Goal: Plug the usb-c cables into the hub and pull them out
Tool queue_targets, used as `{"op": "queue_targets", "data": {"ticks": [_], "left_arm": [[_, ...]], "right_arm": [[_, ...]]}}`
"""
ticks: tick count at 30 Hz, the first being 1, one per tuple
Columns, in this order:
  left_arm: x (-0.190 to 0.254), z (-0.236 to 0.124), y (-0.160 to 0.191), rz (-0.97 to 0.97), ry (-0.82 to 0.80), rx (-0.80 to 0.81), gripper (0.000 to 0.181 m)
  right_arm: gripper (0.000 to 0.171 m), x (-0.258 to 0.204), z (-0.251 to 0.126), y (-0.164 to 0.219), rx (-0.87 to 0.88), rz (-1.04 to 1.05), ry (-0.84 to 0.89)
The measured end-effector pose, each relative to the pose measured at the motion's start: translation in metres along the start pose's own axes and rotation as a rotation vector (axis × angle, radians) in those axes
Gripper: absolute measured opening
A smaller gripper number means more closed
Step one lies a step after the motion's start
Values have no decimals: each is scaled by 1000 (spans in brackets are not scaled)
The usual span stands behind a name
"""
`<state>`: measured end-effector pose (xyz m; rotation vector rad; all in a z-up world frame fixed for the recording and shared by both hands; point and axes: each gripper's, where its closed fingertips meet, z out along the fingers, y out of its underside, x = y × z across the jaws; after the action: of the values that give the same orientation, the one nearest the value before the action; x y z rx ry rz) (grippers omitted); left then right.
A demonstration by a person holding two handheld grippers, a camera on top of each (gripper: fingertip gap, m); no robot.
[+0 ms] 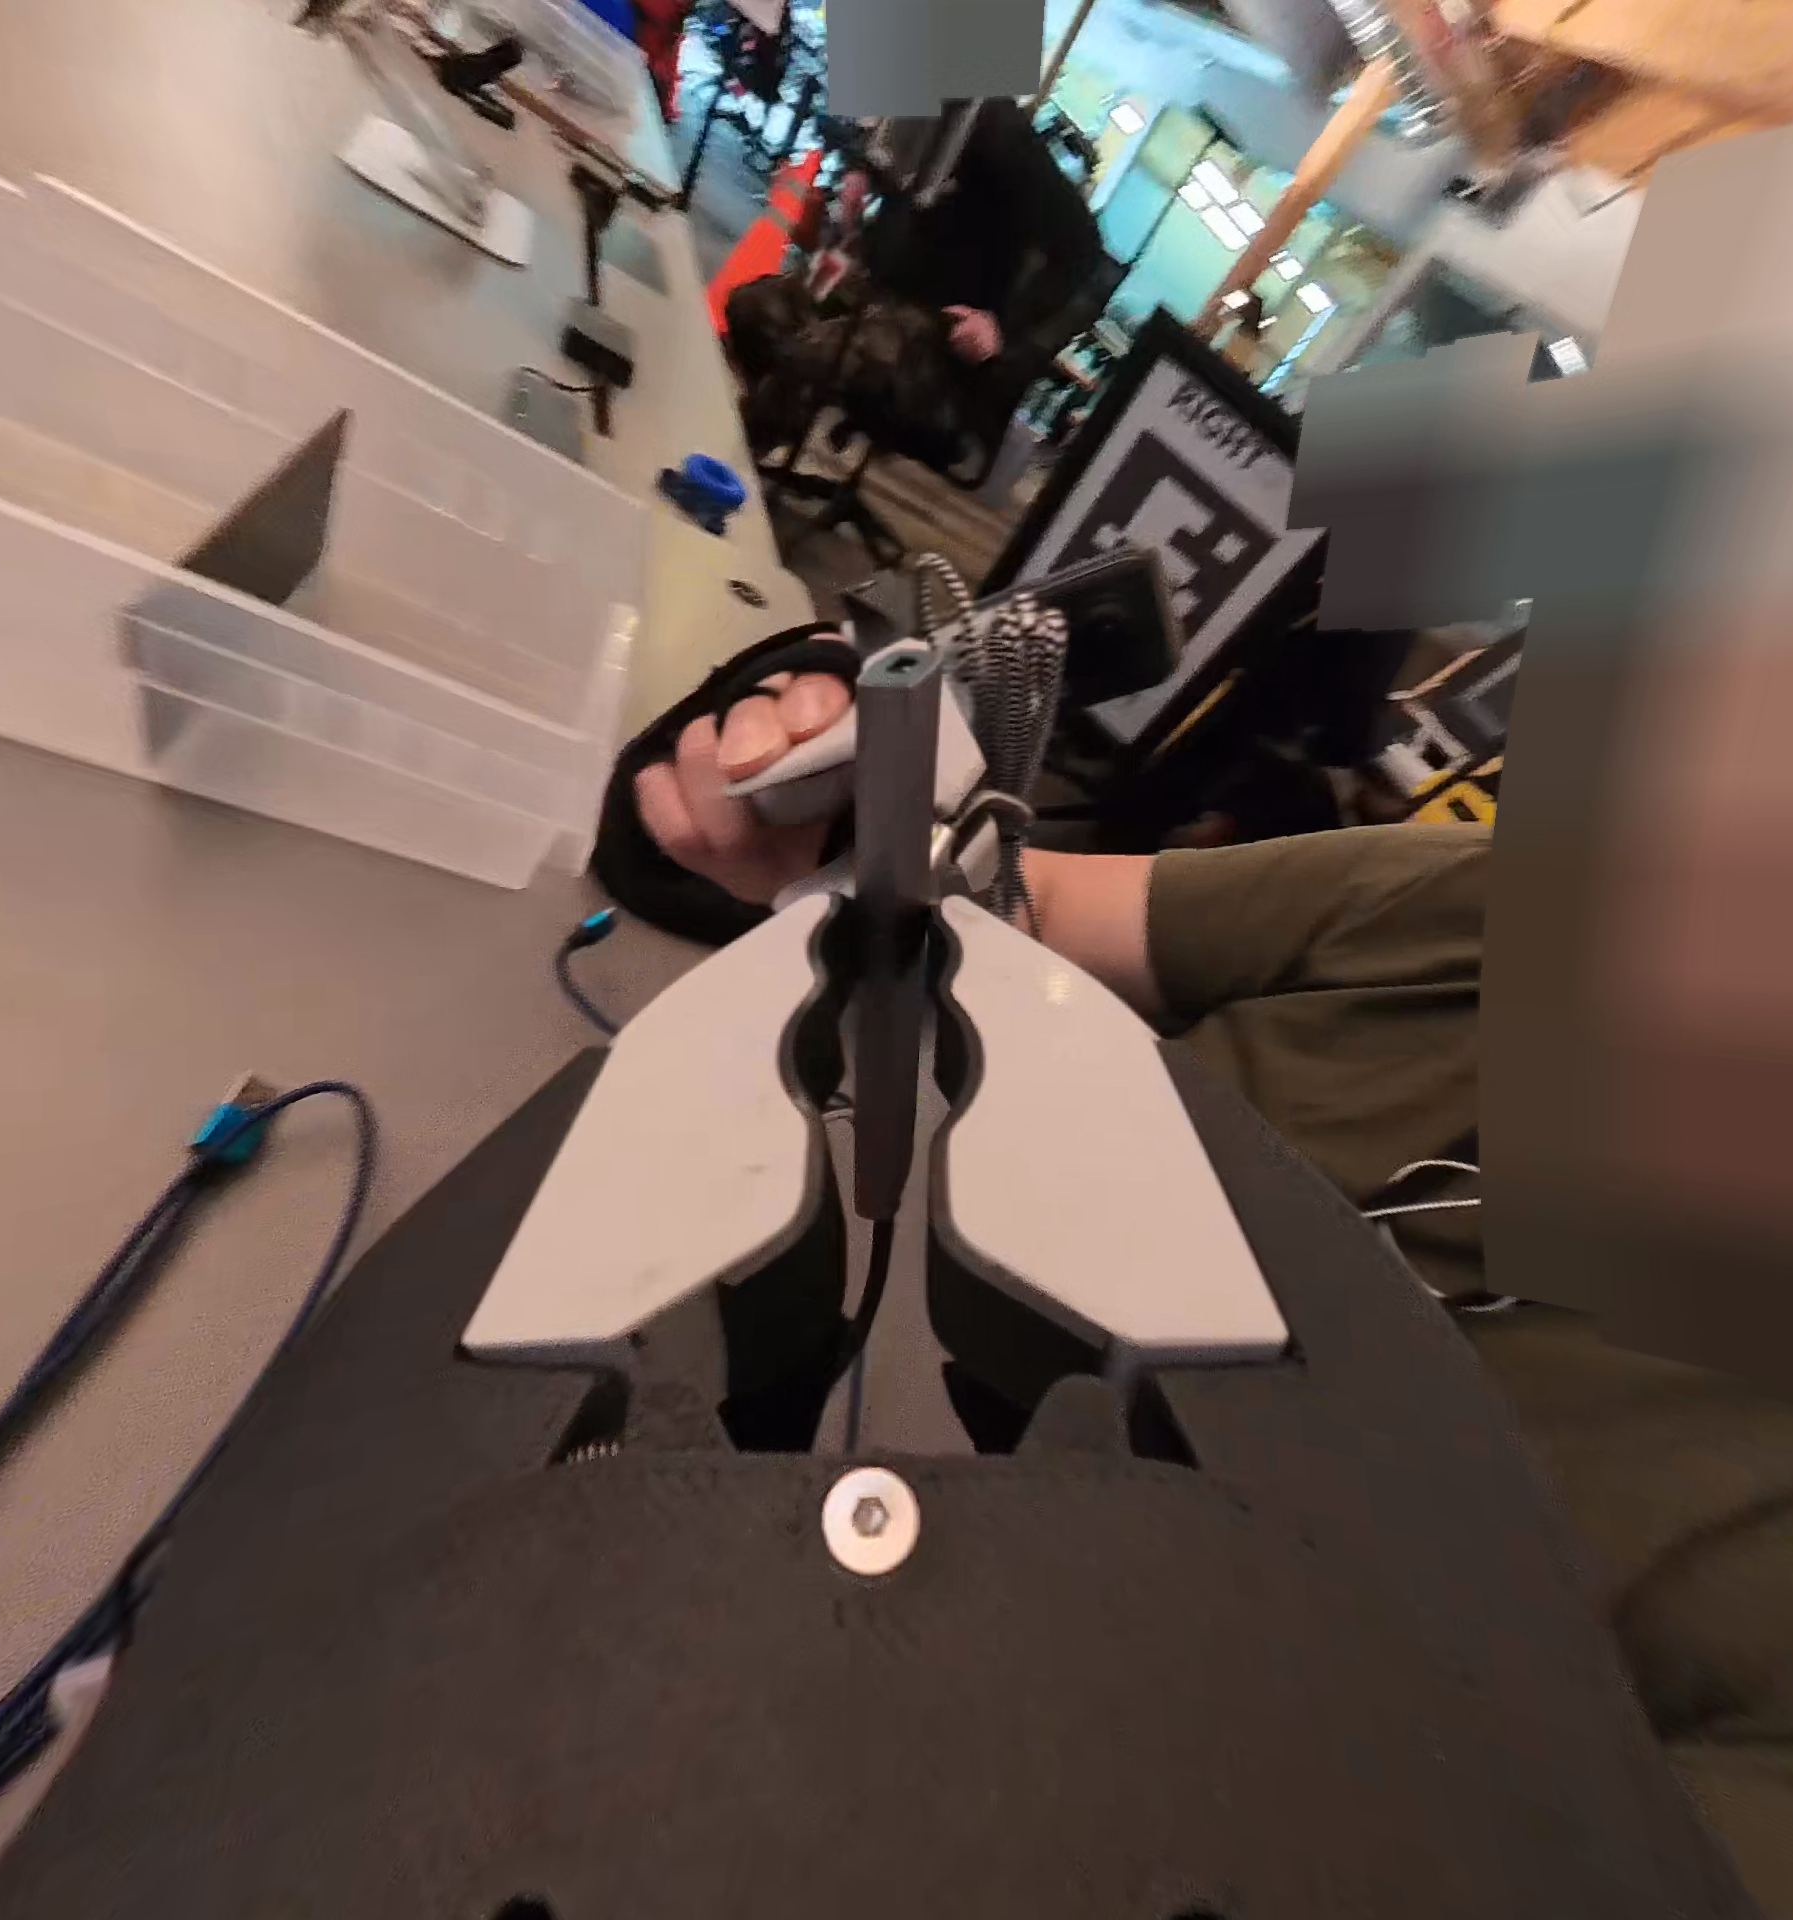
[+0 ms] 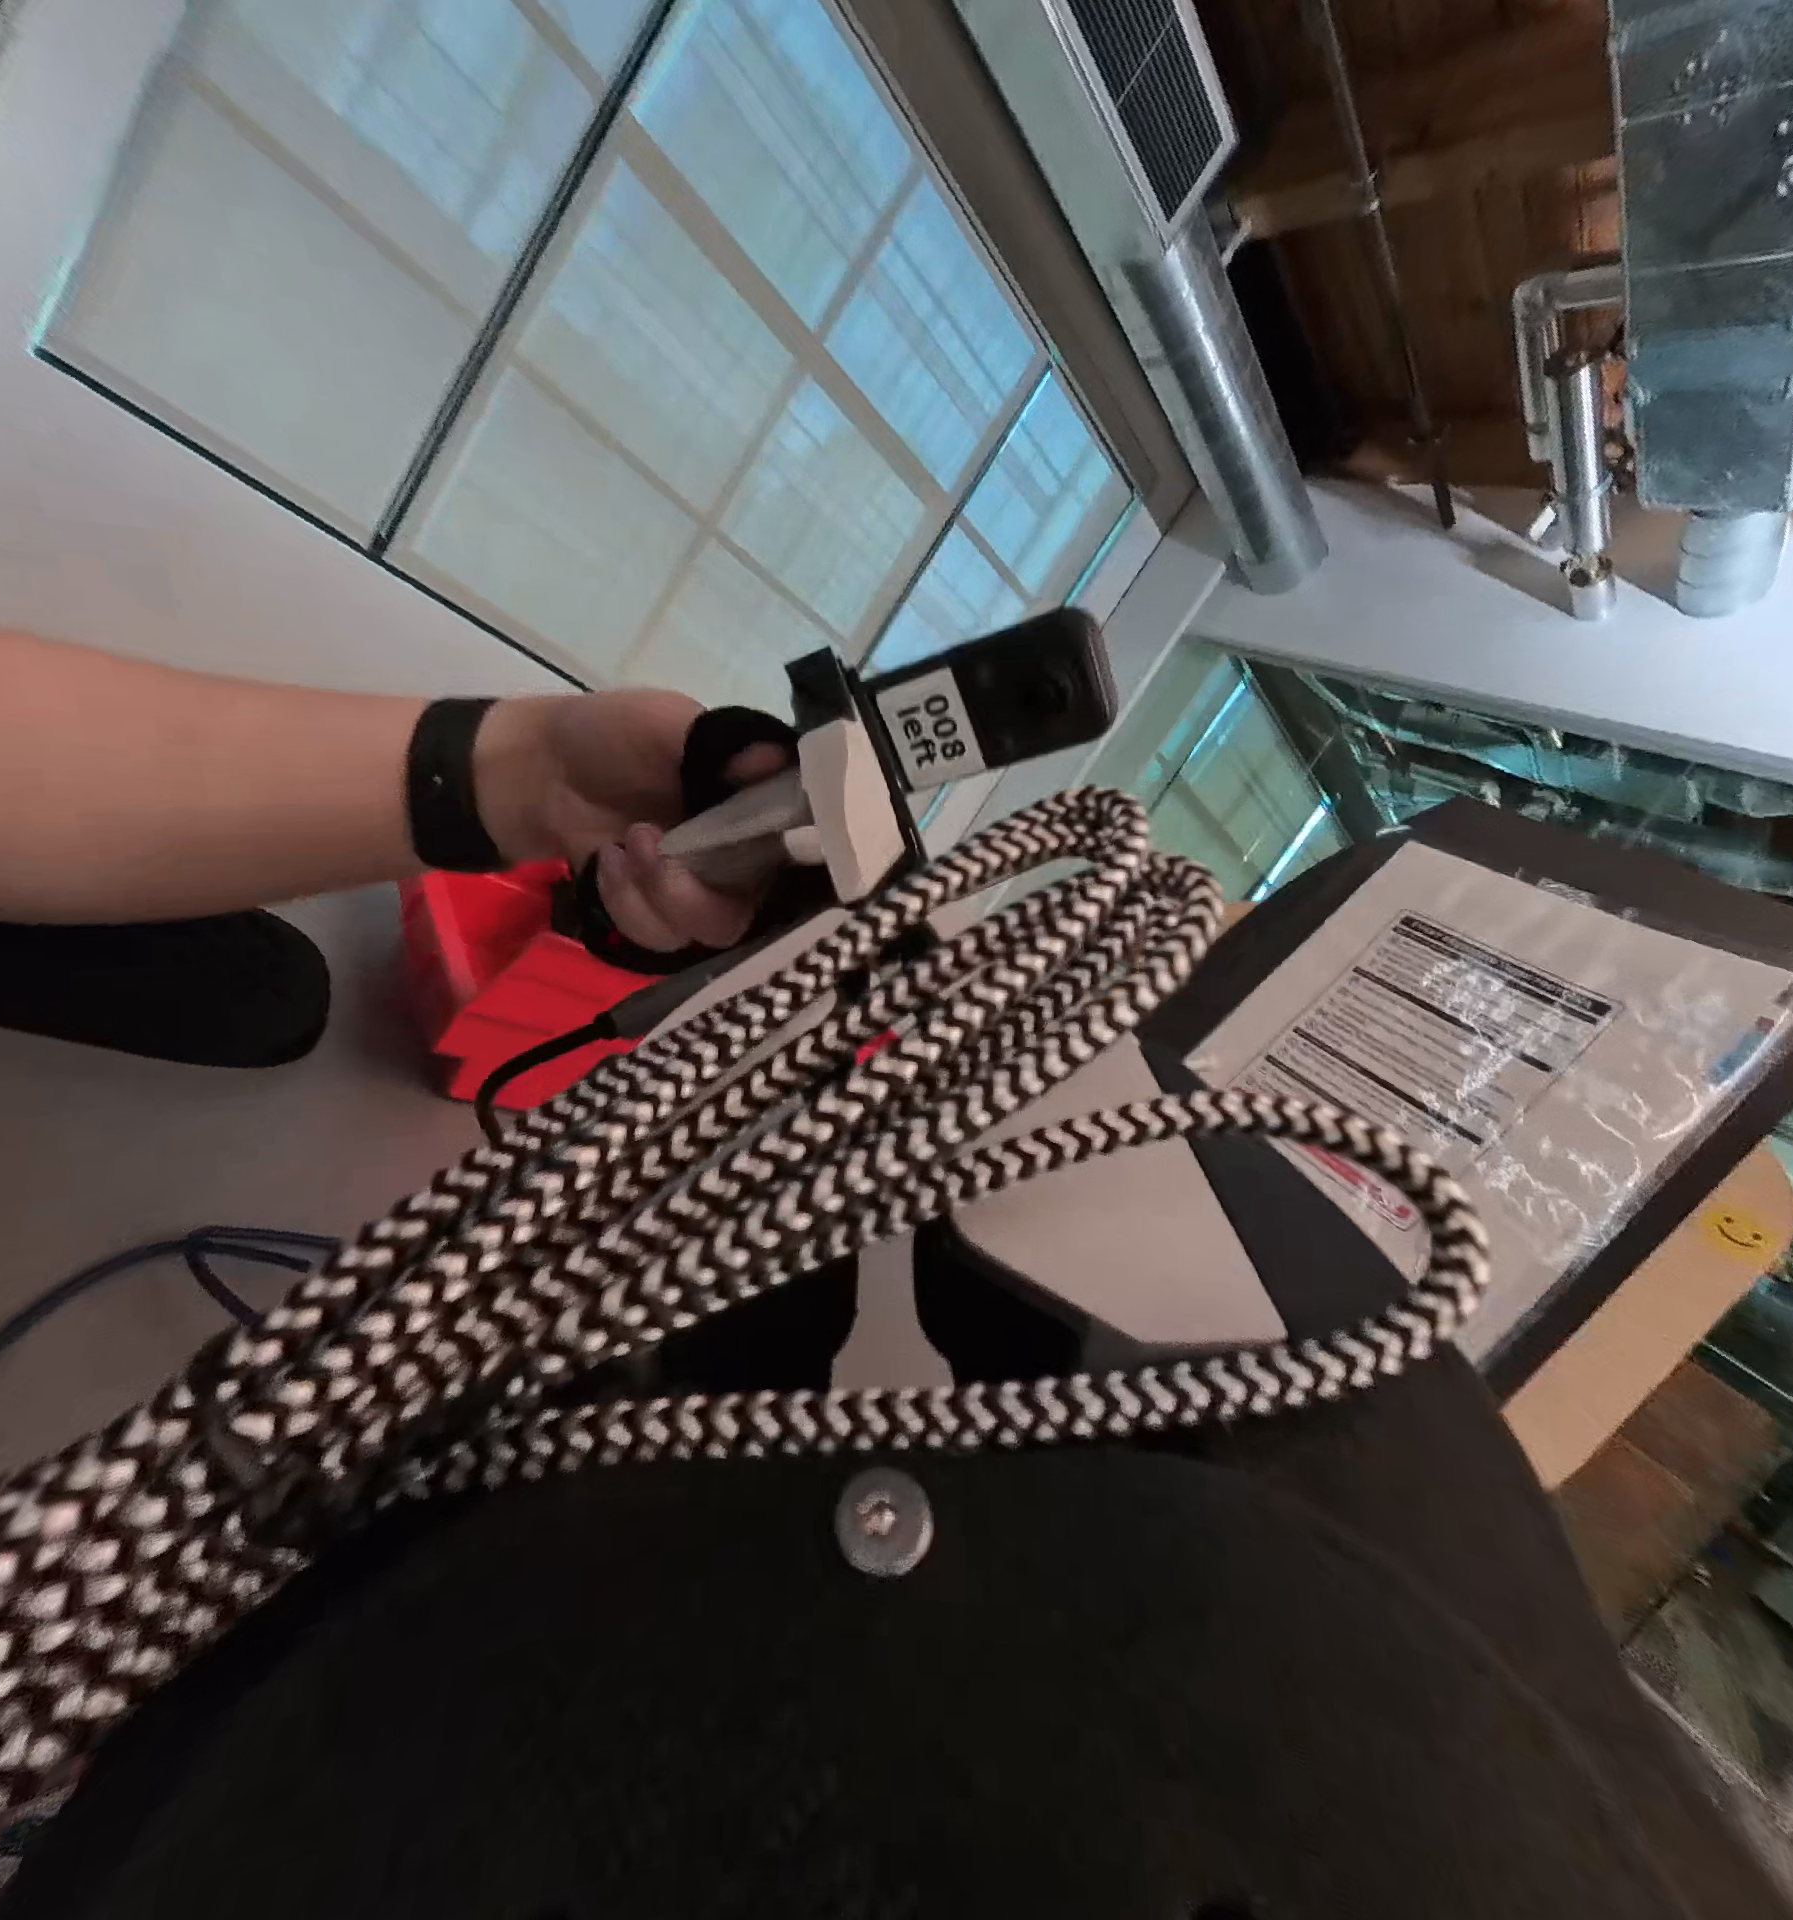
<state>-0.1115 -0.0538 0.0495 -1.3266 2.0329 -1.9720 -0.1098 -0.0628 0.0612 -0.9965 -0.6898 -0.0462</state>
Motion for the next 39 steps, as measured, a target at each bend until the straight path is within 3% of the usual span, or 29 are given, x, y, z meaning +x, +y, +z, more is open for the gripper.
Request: {"op": "queue_targets", "data": {"ticks": [1,10,21,25,39], "left_arm": [[4,0,-2,-7,33,11,10],[31,5,0,0,136,-19,8],[30,9,17,-84,132,-131,8],[36,12,2,-79,141,-46,9],[35,12,-10,-104,149,34,9]], "right_arm": [[7,1,-1,-2,13,16,-3],[8,-6,-7,-22,168,161,-118],[9,-15,-10,-16,117,313,-279],[8,-5,-11,-26,194,330,-218],[8,-1,-14,-28,208,292,-187]]}}
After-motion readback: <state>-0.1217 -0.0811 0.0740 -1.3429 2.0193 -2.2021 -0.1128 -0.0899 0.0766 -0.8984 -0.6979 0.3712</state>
